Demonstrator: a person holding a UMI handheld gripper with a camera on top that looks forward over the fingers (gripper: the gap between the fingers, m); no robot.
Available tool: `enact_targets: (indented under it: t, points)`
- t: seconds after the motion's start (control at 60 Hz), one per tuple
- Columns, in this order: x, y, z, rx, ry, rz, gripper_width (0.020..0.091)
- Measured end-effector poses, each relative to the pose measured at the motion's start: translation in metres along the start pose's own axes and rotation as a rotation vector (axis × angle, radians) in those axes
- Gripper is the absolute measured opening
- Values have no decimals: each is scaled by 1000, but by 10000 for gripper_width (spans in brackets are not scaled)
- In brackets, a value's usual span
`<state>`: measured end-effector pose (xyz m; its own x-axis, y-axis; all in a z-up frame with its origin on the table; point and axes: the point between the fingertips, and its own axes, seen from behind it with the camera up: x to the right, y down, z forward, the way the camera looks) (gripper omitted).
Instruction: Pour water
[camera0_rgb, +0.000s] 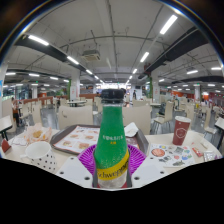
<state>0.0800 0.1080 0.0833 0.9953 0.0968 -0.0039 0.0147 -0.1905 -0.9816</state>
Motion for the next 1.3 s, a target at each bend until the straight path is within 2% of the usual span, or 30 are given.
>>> enact_targets:
  t: [0.217,0.25,0.367,0.417,0.45,0.583,0.683,0.783,0.95,1.167,1.3]
  points:
    - [2,1,4,4,12,-18,384]
    - [2,1,3,0,16,-18,409]
    - [1,8,-2,-94,18,-22,579]
    - [1,16,-10,-160,27,-13,746]
    - [0,18,-14,-177,25,-1,863]
    - [-12,17,-44,-243,27,24,842]
    - [-13,8,-81,-280,92,11,848]
    - [-24,-2,-126,-350,146,12,852]
    - [-113,-34,-195,-443,157,41,851]
    - [-275,-82,-242,-438,25,97,847]
    - [-337,-95,-260,-441,-21,29,850]
